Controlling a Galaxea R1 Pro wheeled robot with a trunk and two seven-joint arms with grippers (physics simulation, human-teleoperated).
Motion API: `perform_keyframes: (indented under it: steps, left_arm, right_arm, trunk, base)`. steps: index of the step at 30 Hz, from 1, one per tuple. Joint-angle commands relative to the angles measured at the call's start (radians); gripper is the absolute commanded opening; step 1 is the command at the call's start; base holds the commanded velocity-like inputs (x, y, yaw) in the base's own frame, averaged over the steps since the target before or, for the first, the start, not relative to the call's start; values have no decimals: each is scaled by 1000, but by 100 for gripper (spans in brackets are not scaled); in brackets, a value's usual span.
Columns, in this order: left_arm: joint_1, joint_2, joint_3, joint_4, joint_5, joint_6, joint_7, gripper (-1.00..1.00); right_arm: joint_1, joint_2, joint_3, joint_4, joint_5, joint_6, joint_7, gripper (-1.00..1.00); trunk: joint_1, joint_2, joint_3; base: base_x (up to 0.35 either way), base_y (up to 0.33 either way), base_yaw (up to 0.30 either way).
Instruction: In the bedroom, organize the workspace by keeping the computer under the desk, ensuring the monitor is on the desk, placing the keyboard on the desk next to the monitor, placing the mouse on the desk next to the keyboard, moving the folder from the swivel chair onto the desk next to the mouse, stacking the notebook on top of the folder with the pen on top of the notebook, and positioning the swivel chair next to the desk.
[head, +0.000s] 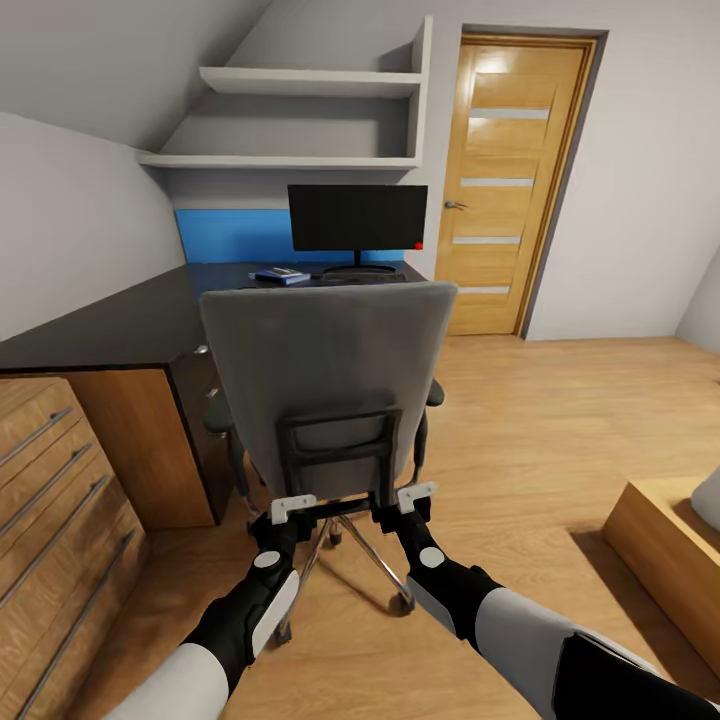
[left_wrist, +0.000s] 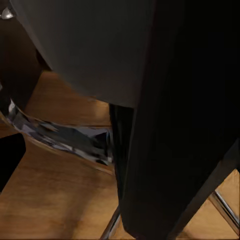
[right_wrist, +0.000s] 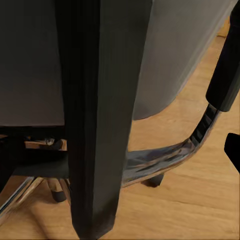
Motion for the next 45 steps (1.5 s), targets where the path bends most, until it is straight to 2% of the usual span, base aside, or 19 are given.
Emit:
perform_keyframes:
  steps: [1, 45]
  left_arm:
    - [-1, 1, -6, -1, 8, 1, 8, 100]
    - [-1, 2, -1, -3, 9, 1, 8, 100]
  right_arm:
    - [-1, 0, 8, 0, -7, -3, -5, 100]
    - [-1, 1, 8, 2, -8, -4, -9, 100]
  trunk:
    - [0, 0, -1]
    - [0, 0, -1]
  base:
    - [309, 1, 0]
    - [321, 0, 0]
